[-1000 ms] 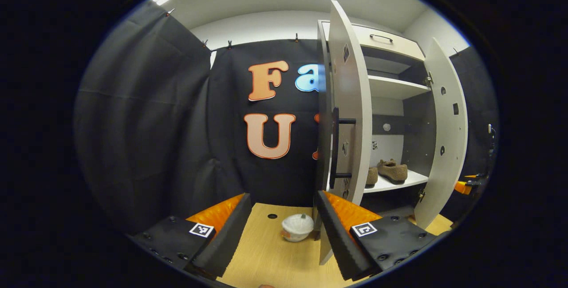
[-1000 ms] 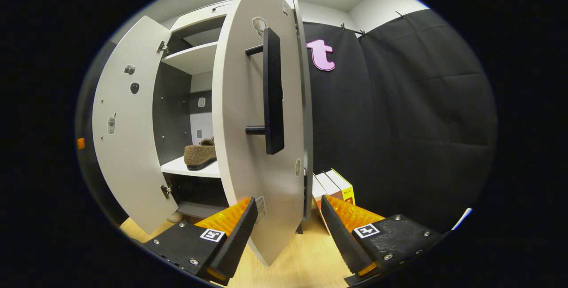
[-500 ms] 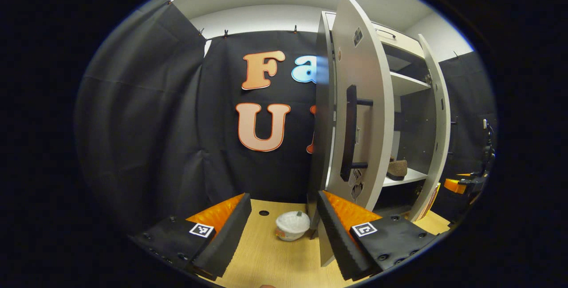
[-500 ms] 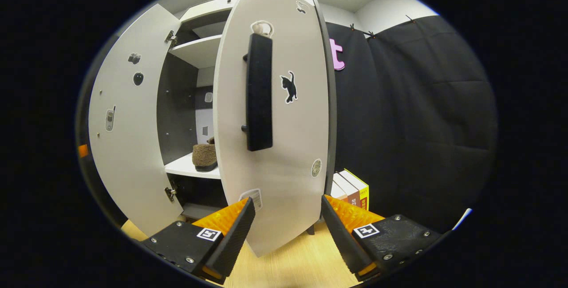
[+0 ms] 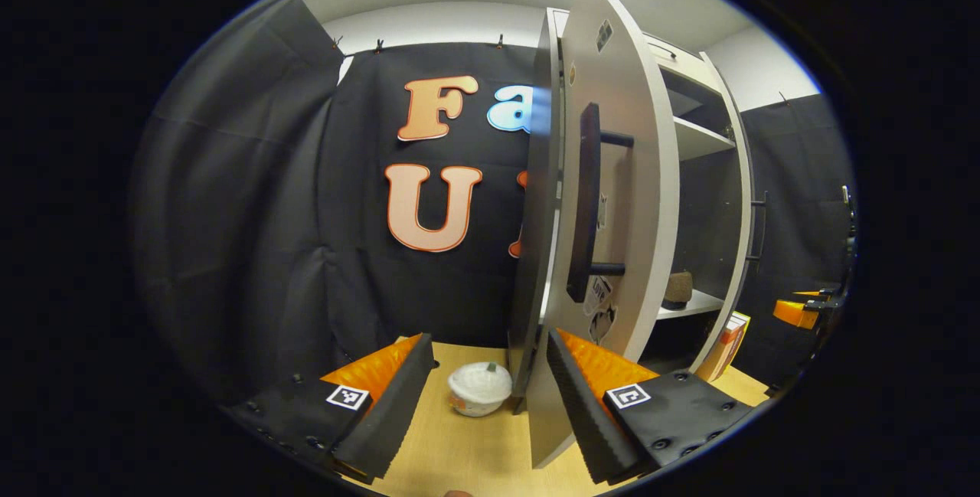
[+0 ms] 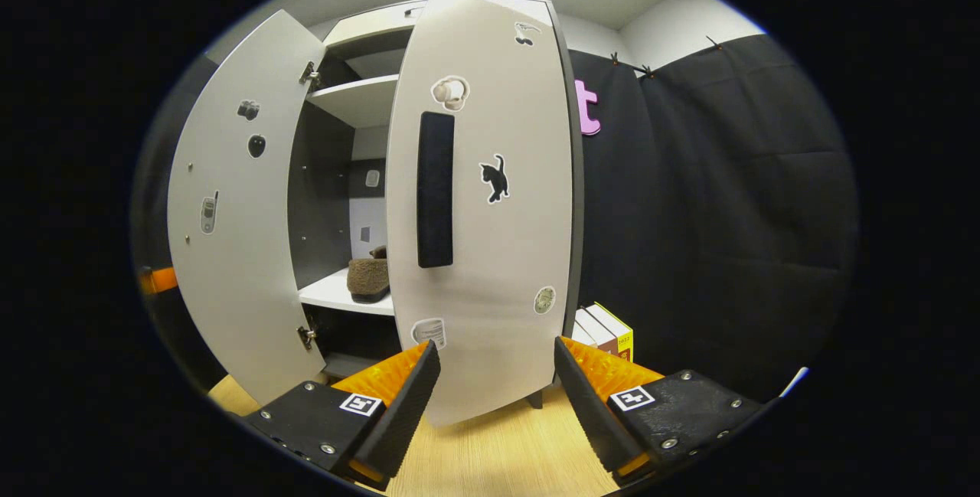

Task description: Grab one shoe with the right hand and put it into the shoe cabinet, grab the other shoe with the left hand and put it into the shoe cabinet; then close the right door with the right hand and the left door with the left hand.

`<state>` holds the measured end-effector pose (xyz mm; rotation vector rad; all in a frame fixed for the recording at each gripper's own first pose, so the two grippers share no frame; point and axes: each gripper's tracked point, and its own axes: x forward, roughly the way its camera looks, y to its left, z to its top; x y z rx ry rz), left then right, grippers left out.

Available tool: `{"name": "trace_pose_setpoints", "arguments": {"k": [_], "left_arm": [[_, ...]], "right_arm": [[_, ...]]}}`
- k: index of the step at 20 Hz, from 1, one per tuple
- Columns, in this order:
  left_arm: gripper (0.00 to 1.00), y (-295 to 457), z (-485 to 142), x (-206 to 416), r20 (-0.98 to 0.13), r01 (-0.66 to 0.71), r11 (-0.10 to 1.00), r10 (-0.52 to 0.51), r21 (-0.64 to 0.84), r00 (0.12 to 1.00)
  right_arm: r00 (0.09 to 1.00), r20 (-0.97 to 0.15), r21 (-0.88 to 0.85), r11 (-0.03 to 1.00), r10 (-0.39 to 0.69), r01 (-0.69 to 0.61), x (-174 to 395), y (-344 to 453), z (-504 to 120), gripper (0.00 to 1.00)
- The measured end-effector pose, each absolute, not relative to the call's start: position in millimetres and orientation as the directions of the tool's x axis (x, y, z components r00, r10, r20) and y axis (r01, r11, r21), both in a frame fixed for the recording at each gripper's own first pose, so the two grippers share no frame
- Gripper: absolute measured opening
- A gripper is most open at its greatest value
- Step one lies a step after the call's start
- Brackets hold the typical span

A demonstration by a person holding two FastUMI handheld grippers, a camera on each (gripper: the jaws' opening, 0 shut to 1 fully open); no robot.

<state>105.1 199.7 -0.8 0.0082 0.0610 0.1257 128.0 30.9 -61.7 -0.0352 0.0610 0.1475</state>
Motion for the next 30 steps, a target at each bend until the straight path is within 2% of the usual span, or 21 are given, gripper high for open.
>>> {"name": "trace_pose_setpoints", "arguments": {"k": [1, 3, 4, 7, 8, 10, 14, 15, 18, 20, 24, 28, 30], "left_arm": [[0.97, 196.7, -4.4, 107.7, -0.064, -0.12, 0.993, 0.121, 0.02, 0.991], [0.95, 188.5, -6.2, 113.4, -0.073, -0.103, 0.994, 0.105, 0.028, 0.992], [0.95, 182.7, -7.5, 116.1, -0.074, -0.089, 0.996, 0.091, 0.027, 0.993], [0.97, 182.7, -9.8, 116.7, -0.08, -0.097, 0.995, 0.1, 0.038, 0.992], [0.96, 179.5, -12.5, 117.3, -0.09, -0.079, 0.997, 0.08, 0.014, 0.993], [0.94, 168.7, -14.5, 122.2, -0.101, -0.049, 0.999, 0.047, -0.015, 0.994], [0.96, 131.7, -19.1, 131.0, -0.103, 0.016, 1.0, -0.017, -0.017, 0.994], [0.94, 121.6, -19.8, 134.3, -0.106, 0.032, 0.999, -0.034, -0.018, 0.994], [0.94, 92.8, -24.5, 148.1, -0.11, 0.077, 0.997, -0.08, -0.025, 0.991], [0.94, 73.7, -23.9, 156.4, -0.108, 0.104, 0.995, -0.104, -0.012, 0.989], [0.94, 45.2, -33.4, 182.7, -0.117, 0.133, 0.99, -0.136, -0.034, 0.984], [0.97, 31.6, -42.9, 227.7, -0.123, 0.133, 0.991, -0.132, -0.008, 0.984], [0.94, 30.2, -53.9, 251.8, -0.147, 0.103, 0.995, -0.099, 0.015, 0.984]], "right_arm": [[0.987, -0.059, -0.029, 0.988, 0.151, -0.152, 125.3, 30.7, -59.4, 0.87], [0.986, -0.049, -0.034, 0.986, 0.16, -0.162, 120.4, 29.2, -54.4, 0.87], [0.986, -0.043, -0.038, 0.986, 0.162, -0.163, 117.9, 27.6, -52.1, 0.93], [0.986, -0.035, -0.036, 0.986, 0.16, -0.161, 112.9, 18.8, -49.1, 0.93], [0.986, -0.034, -0.029, 0.986, 0.162, -0.163, 110.8, 16.5, -48.5, 0.87], [0.986, -0.03, -0.024, 0.986, 0.165, -0.165, 108.4, 11.5, -47.0, 0.87], [0.985, -0.016, -0.013, 0.985, 0.174, -0.174, 107.1, 2.7, -42.5, 0.87], [0.985, -0.013, -0.008, 0.985, 0.175, -0.175, 106.4, 0.0, -42.0, 0.87], [0.986, -0.007, 0.004, 0.986, 0.167, -0.167, 104.6, -14.0, -40.4, 0.89], [0.988, -0.01, 0.007, 0.988, 0.154, -0.154, 104.5, -27.9, -41.1, 0.93], [0.994, -0.003, 0.017, 0.994, 0.11, -0.11, 106.1, -60.3, -37.9, 0.93], [0.997, -0.009, 0.005, 0.998, 0.071, -0.07, 110.3, -86.3, -41.4, 0.93], [0.998, -0.017, 0.0, 0.998, 0.057, -0.057, 111.2, -95.5, -45.5, 0.93]]}}
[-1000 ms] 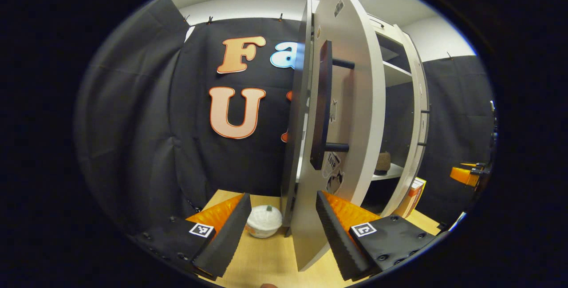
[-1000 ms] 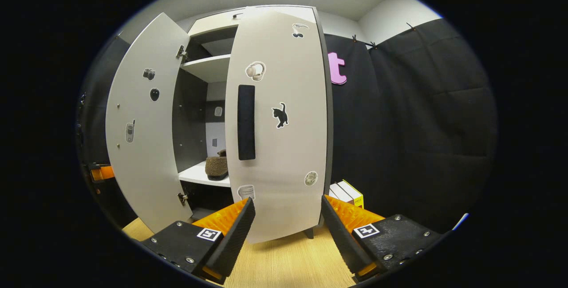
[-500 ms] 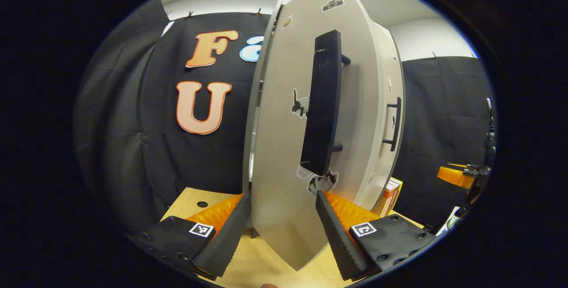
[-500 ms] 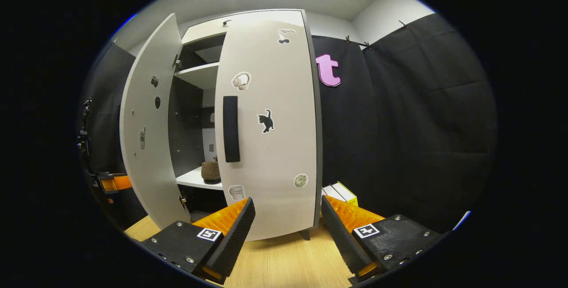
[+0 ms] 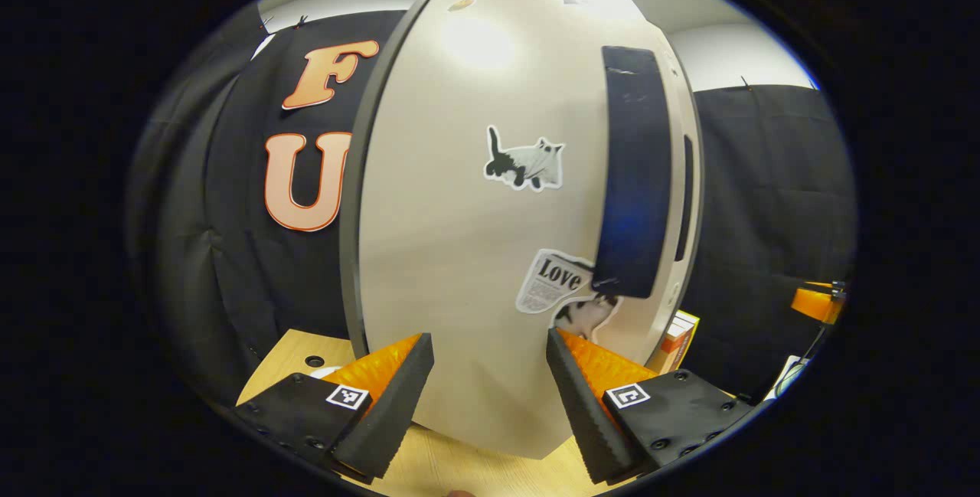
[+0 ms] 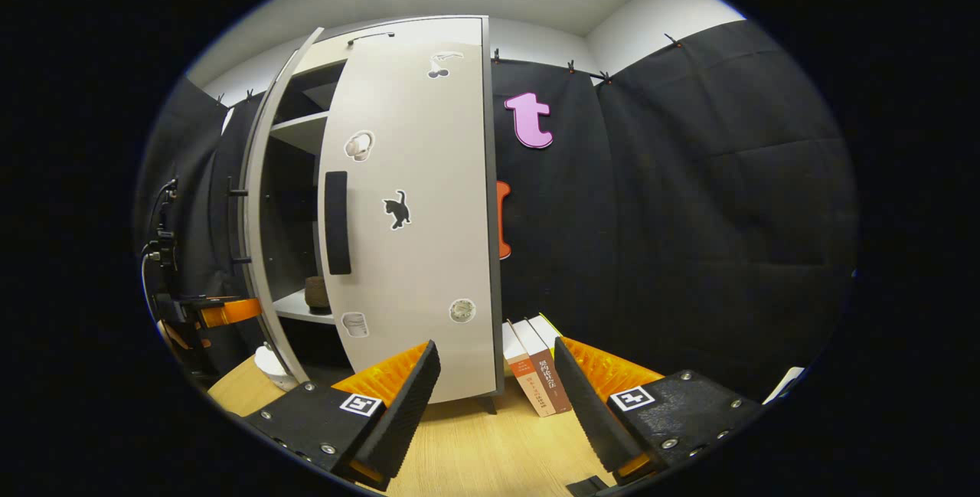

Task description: Grab one shoe with the right hand and put it into the shoe cabinet, grab the other shoe with the left hand and put it into the shoe cabinet; then close the right door with the right hand and the left door with the left hand.

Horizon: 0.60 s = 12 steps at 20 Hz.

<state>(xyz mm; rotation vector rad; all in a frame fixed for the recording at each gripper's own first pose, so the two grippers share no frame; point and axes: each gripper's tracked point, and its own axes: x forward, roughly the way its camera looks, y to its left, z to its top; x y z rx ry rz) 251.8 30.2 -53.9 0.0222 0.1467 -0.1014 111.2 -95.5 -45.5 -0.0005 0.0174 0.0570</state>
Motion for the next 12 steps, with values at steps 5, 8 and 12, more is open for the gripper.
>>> {"name": "trace_pose_setpoints", "arguments": {"k": [5, 8, 12], "left_arm": [[0.99, 17.3, -58.1, 273.1, -0.14, 0.09, 0.996, -0.085, 0.028, 0.987], [0.97, 15.1, -60.1, 282.6, -0.14, 0.068, 0.997, -0.063, 0.032, 0.988], [0.97, 12.7, -63.7, 291.5, -0.143, 0.039, 0.998, -0.032, 0.041, 0.989]], "right_arm": [[0.999, -0.035, -0.005, 0.999, 0.036, -0.036, 113.8, -107.2, -54.7, 0.93], [0.998, -0.045, -0.005, 0.999, 0.04, -0.041, 121.3, -109.5, -56.2, 0.93], [0.998, -0.045, 0.001, 0.999, 0.051, -0.051, 134.9, -108.8, -49.6, 0.93]]}}
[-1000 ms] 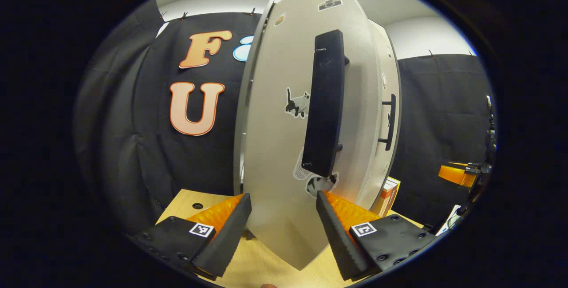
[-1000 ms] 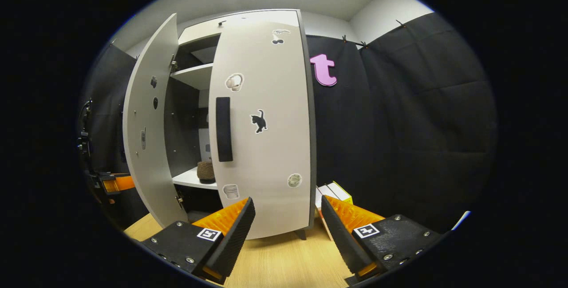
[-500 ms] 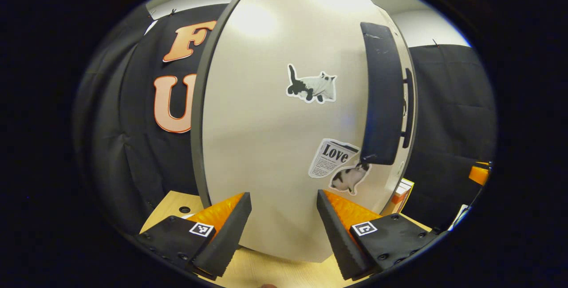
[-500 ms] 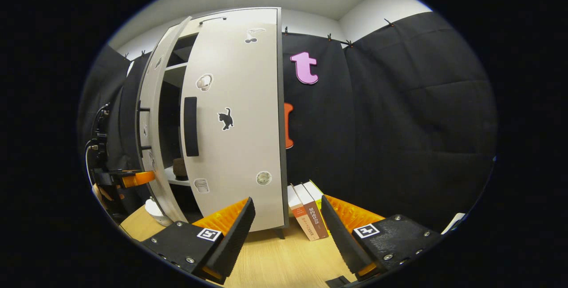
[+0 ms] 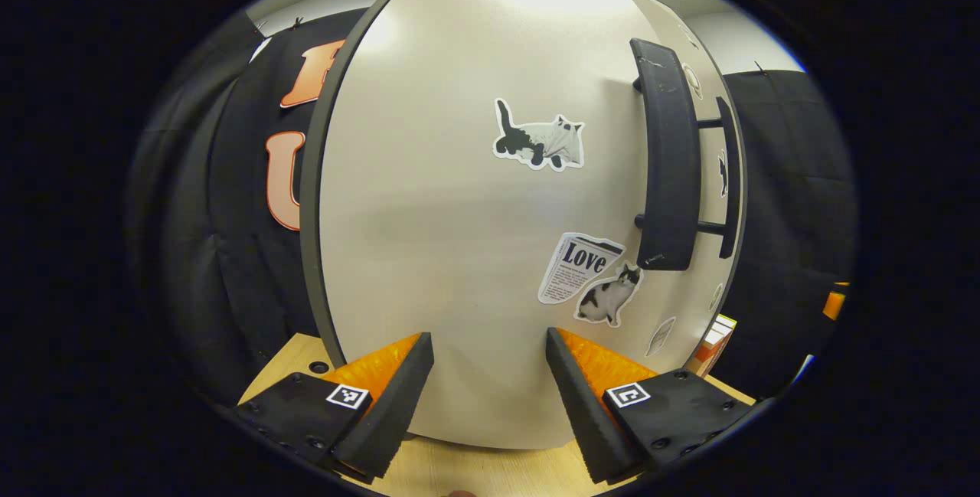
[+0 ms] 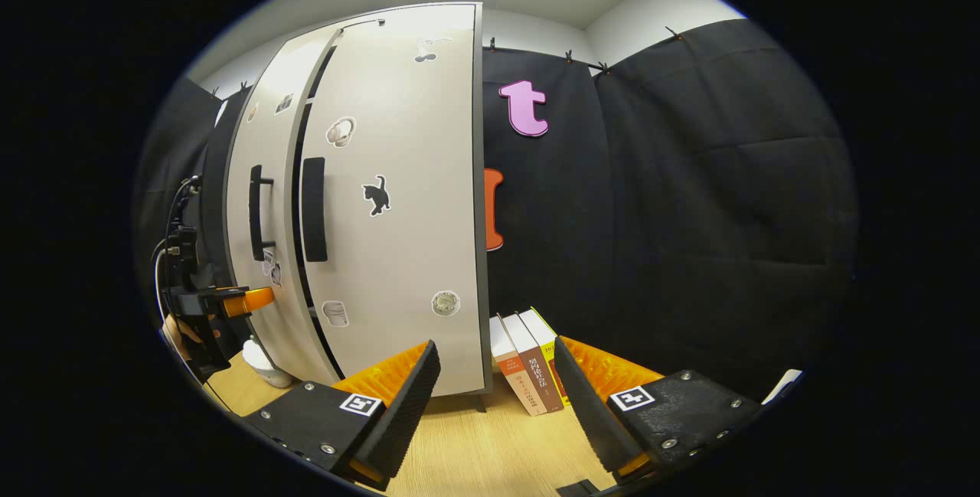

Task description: Grab one shoe with the right hand and put it into the shoe cabinet, grab the other shoe with the left hand and put it into the shoe cabinet; then close the right door with the right hand and the left door with the left hand.

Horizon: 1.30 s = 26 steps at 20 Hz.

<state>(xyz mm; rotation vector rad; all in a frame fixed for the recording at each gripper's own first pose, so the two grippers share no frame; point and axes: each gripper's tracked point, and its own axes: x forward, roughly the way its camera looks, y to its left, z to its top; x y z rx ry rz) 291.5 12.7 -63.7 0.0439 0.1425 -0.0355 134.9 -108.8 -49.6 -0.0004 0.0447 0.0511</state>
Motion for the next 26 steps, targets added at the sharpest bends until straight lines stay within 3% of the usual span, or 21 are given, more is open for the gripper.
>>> {"name": "trace_pose_setpoints", "arguments": {"k": [8, 19, 26], "left_arm": [[0.97, 20.0, -45.9, 253.4, -0.144, -0.052, 0.998, 0.057, 0.039, 0.988], [0.97, 114.0, 113.3, 104.7, -0.004, -0.202, 0.979, 0.202, -0.04, 0.979], [0.96, 191.5, 188.2, 48.3, 0.113, -0.313, 0.95, 0.308, 0.027, 0.945]], "right_arm": [[0.994, -0.039, -0.005, 0.995, 0.101, -0.101, 155.9, -97.0, -18.7, 0.93], [0.974, 0.073, -0.028, 0.977, 0.215, -0.213, 116.5, -53.1, 85.1, 0.92], [0.955, 0.152, -0.05, 0.967, 0.254, -0.249, 76.9, -27.4, 142.3, 0.93]]}}
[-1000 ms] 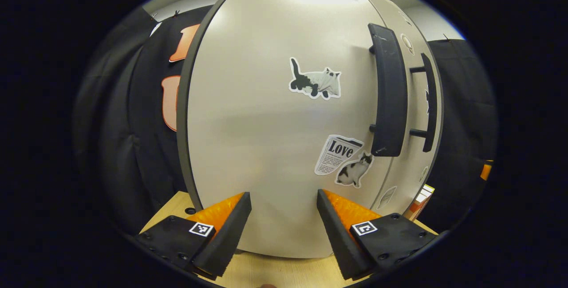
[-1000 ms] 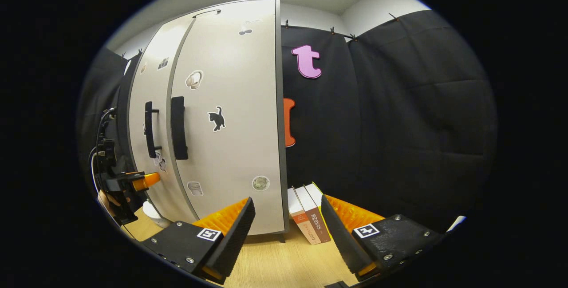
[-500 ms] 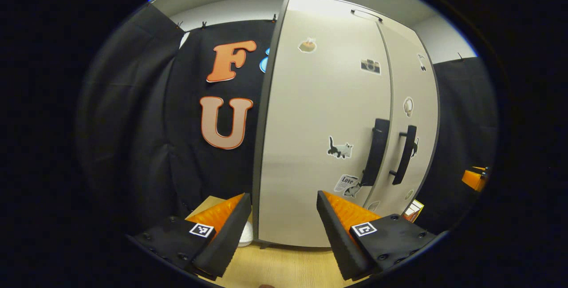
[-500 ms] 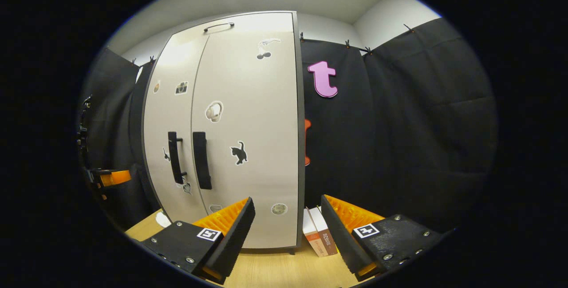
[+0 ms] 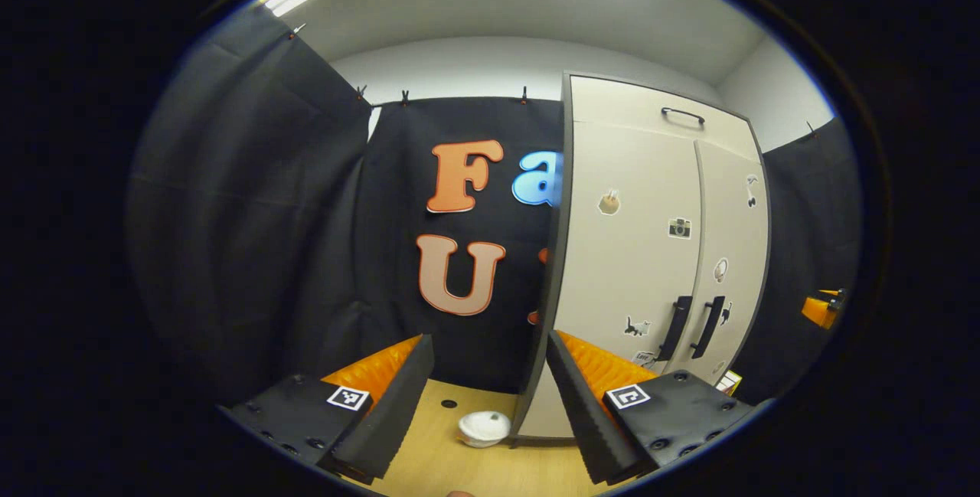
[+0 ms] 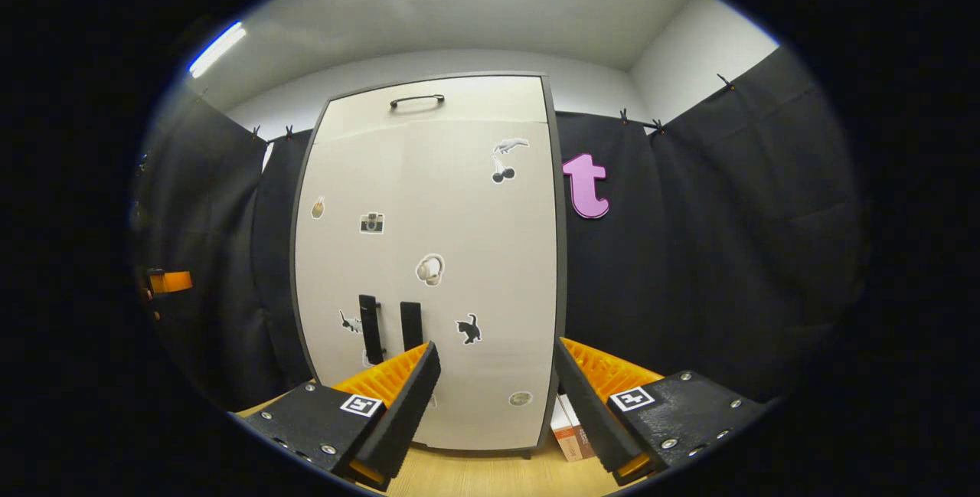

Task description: Grab one shoe with the right hand and put it into the shoe cabinet, grab the other shoe with the left hand and put it into the shoe cabinet; then close the right door with the right hand and the left door with the left hand.

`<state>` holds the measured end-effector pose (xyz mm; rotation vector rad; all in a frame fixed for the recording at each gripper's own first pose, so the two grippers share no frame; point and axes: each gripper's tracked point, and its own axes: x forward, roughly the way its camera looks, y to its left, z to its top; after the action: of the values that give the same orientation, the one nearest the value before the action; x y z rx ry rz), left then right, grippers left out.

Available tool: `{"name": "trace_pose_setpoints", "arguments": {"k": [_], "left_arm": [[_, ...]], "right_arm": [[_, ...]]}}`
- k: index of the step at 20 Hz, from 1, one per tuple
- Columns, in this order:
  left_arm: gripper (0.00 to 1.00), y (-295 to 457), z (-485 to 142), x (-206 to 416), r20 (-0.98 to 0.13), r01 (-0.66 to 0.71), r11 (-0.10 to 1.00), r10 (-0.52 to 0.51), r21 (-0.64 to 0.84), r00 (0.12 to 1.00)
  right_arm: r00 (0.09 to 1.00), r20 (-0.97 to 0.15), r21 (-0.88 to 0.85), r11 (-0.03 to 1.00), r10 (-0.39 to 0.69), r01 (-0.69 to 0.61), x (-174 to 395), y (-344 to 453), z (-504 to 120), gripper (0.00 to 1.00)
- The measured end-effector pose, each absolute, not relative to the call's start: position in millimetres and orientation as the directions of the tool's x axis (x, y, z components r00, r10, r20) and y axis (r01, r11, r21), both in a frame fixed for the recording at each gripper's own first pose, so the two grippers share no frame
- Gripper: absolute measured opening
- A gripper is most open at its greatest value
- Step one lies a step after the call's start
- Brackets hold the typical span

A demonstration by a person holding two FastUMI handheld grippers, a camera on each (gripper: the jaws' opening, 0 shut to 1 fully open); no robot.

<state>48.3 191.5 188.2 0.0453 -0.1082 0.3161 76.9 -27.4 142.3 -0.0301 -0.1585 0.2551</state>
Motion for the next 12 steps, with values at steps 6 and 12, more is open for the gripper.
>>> {"name": "trace_pose_setpoints", "arguments": {"k": [6, 12], "left_arm": [[0.99, 211.5, 200.4, 28.9, 0.154, -0.346, 0.937, 0.334, 0.053, 0.93], [0.94, 207.5, 192.0, 28.7, 0.139, -0.304, 0.952, 0.297, 0.026, 0.945]], "right_arm": [[0.952, 0.161, -0.048, 0.965, 0.26, -0.256, 56.6, -14.6, 143.8, 0.92], [0.956, 0.162, -0.05, 0.97, 0.243, -0.238, 41.9, -14.4, 141.3, 0.93]]}}
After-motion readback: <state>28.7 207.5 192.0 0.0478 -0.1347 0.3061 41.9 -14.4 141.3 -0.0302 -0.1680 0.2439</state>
